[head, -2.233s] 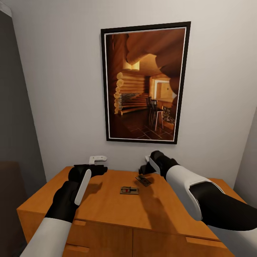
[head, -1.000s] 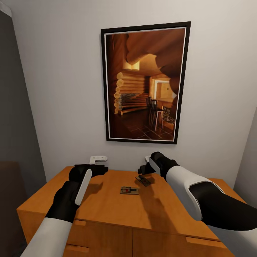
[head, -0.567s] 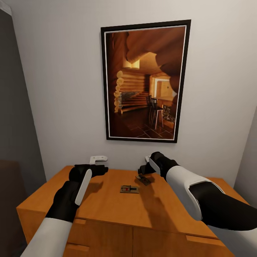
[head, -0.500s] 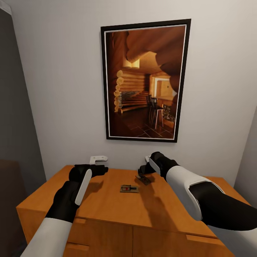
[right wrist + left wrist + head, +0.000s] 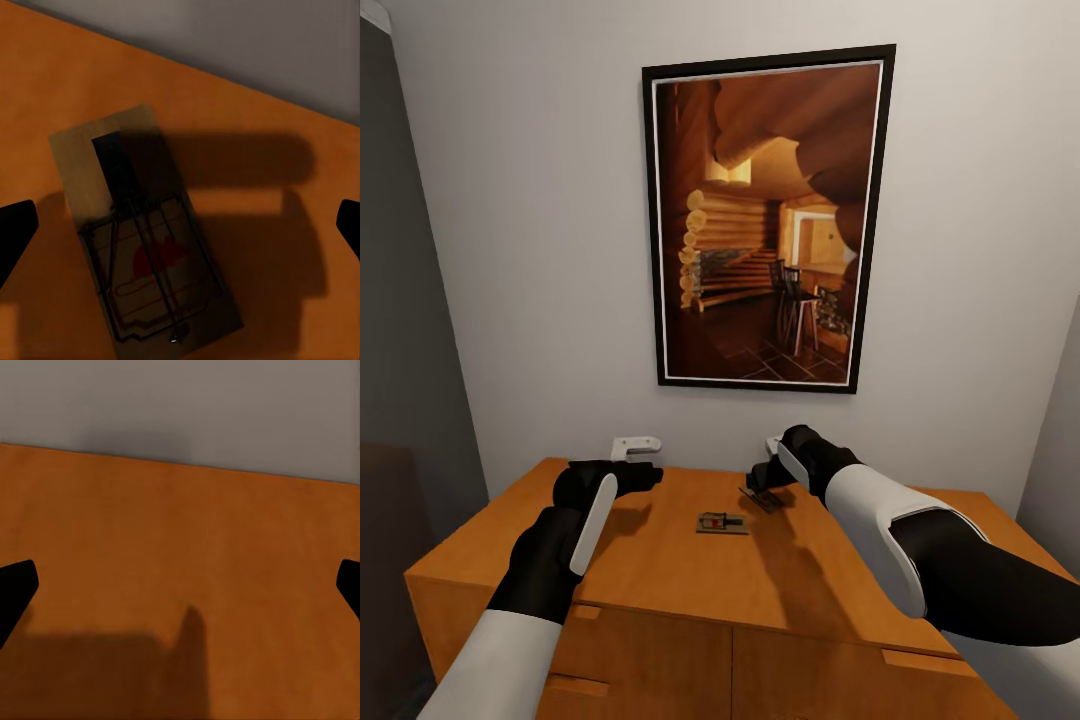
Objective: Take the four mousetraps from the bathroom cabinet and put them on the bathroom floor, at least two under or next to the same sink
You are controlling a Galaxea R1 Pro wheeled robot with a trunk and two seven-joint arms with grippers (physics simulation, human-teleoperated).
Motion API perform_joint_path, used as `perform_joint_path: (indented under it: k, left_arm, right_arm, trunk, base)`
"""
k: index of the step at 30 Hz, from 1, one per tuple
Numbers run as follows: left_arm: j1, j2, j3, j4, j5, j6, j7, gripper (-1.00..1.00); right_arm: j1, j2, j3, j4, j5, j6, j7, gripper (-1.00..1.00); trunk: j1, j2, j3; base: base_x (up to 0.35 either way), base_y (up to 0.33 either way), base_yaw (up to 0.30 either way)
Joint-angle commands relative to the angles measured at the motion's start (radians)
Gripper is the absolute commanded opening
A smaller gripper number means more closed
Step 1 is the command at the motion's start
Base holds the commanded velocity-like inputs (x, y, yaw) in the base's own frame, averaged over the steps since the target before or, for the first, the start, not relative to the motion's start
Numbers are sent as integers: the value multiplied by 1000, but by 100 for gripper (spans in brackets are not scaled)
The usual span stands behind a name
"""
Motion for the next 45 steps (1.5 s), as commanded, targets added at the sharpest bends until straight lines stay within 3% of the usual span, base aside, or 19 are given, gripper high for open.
perform_joint_path:
  k: [1, 7, 16, 42, 43, 45]
  left_arm:
    - [-1, 0, -1, -1, 10, 3, 10, 100]
    - [0, 0, -1, -1, 10, 3, 10, 100]
    - [0, -1, -1, -1, 12, 3, 8, 100]
    - [-1, -1, -1, -1, 10, 0, 8, 100]
    - [0, -1, -1, -1, 11, -1, 8, 100]
    - [0, -1, -1, -1, 11, -2, 8, 100]
  right_arm:
    - [-1, 0, 8, -1, -4, 4, 2, 100]
    - [-1, 0, 8, 7, -4, 4, 2, 100]
    - [-1, 0, 8, 29, -4, 3, 6, 100]
    - [5, 0, 9, 33, -4, 15, 23, 100]
    - [5, 0, 9, 33, -4, 16, 23, -100]
    - [5, 0, 9, 33, -4, 16, 24, -100]
  trunk:
    - [0, -1, -1]
    - [0, -1, -1]
    - [34, -64, -30]
    - [34, -64, -30]
    - [34, -64, -30]
    - [34, -64, -30]
  base:
    - [0, 0, 0]
    - [0, 0, 0]
    - [0, 0, 0]
    - [0, 0, 0]
    - [0, 0, 0]
    - [0, 0, 0]
